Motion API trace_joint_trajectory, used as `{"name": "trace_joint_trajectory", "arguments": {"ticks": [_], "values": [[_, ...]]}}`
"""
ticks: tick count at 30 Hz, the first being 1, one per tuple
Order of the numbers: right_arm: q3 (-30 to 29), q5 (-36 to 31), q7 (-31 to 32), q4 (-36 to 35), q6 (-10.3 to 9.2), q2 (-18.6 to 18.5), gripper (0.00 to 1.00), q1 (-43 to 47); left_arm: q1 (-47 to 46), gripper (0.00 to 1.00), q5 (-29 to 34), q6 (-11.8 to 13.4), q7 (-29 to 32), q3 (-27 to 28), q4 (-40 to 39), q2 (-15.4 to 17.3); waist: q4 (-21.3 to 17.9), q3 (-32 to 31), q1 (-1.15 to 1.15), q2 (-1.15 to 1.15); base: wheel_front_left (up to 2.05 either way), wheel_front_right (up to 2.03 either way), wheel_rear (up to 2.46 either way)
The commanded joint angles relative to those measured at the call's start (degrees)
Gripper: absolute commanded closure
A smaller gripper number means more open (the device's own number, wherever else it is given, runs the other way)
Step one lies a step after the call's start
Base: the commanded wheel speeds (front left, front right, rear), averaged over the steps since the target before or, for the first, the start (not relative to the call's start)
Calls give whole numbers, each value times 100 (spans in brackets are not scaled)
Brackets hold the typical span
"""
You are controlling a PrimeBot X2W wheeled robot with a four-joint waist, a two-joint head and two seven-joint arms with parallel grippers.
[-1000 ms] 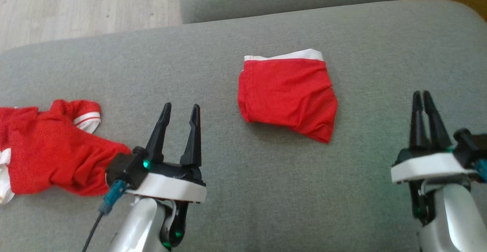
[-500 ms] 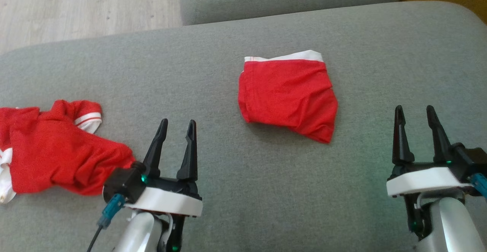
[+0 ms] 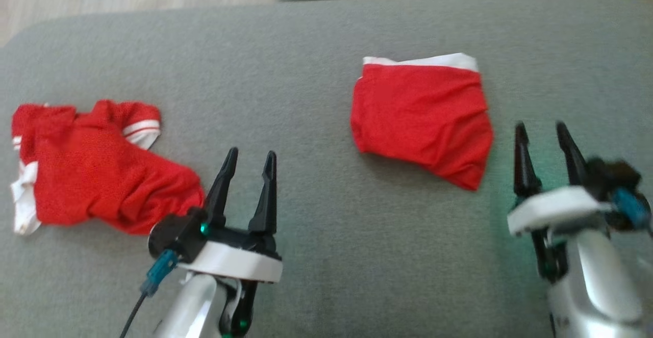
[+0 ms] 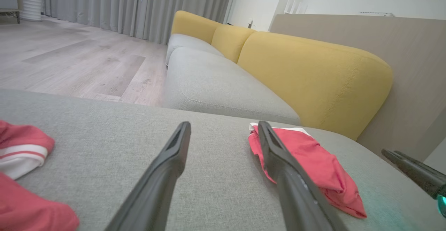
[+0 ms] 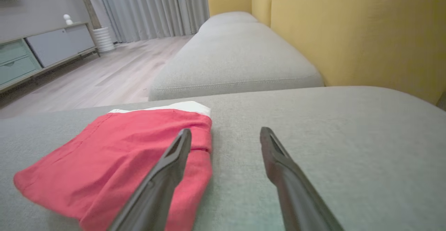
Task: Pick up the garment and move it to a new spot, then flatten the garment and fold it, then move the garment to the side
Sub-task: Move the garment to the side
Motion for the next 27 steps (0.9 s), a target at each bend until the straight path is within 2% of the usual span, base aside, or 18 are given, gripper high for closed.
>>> {"name": "trace_joint_trajectory", "arguments": {"ticks": [1, 10, 17, 18, 19, 20, 27], "values": [[157, 3, 49, -70, -5, -20, 0, -264, -281, 0, -13, 34, -47, 102, -200, 13, 153, 144, -1, 0, 0, 0, 0], [160, 714, 754, 1586, -5, -19, 0, -1210, -460, 0, -116, 115, -47, -140, -209, 12, 589, 387, -1, 0, 0, 0, 0], [290, 721, 597, 2539, -5, -19, 0, -1675, -483, 0, -120, 149, -47, -173, -226, 12, 675, 449, -1, 0, 0, 0, 0], [352, 688, 538, 2633, -5, -19, 3, -1737, -484, 0, -122, 158, -47, -181, -225, 12, 667, 460, -1, 0, 0, 0, 0], [402, 627, 458, 2713, -5, -19, 77, -1796, -488, 0, -125, 163, -47, -193, -222, 12, 652, 466, -1, 0, 0, 0, 0], [446, 535, 355, 2777, -5, -19, 100, -1850, -492, 0, -125, 166, -47, -206, -217, 12, 632, 467, -1, 0, 0, 0, 0], [449, -362, -186, 3015, -5, -81, 100, -2095, -525, 0, -148, 186, -47, -275, -197, 12, 414, 361, -1, 0, 0, 0, 0]]}}
